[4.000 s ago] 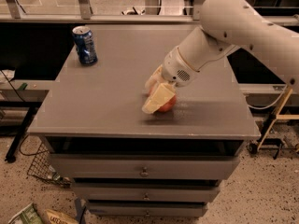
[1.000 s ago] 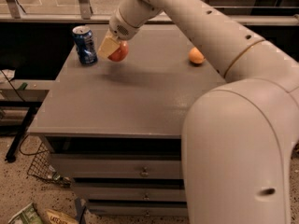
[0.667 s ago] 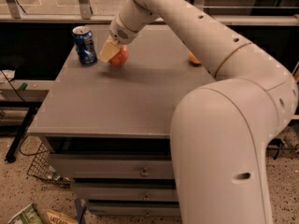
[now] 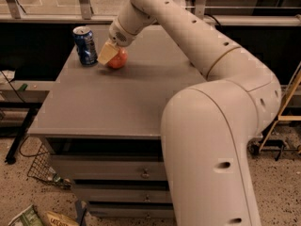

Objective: Move apple near pepsi can

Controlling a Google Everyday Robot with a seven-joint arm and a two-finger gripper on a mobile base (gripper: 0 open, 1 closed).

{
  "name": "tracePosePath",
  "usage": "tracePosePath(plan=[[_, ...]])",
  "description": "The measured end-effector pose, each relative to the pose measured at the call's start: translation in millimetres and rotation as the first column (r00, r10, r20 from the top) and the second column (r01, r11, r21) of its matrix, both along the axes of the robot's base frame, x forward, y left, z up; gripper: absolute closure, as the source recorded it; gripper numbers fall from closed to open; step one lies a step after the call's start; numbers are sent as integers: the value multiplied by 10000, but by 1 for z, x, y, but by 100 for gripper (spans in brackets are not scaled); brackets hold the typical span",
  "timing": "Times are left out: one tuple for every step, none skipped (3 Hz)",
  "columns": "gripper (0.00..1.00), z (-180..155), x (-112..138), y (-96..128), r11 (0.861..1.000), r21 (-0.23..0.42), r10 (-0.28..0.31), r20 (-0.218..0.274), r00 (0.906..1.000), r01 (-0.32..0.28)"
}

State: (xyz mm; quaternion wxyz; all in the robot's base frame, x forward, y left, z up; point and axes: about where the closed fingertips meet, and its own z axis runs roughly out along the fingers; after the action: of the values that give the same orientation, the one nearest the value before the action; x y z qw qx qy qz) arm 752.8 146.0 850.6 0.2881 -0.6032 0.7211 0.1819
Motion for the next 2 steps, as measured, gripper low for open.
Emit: tracePosePath(plan=[[44, 1, 0, 1, 10000, -5, 12, -16, 10000, -12], [21, 2, 0, 1, 10000, -7, 16, -21, 10000, -16]])
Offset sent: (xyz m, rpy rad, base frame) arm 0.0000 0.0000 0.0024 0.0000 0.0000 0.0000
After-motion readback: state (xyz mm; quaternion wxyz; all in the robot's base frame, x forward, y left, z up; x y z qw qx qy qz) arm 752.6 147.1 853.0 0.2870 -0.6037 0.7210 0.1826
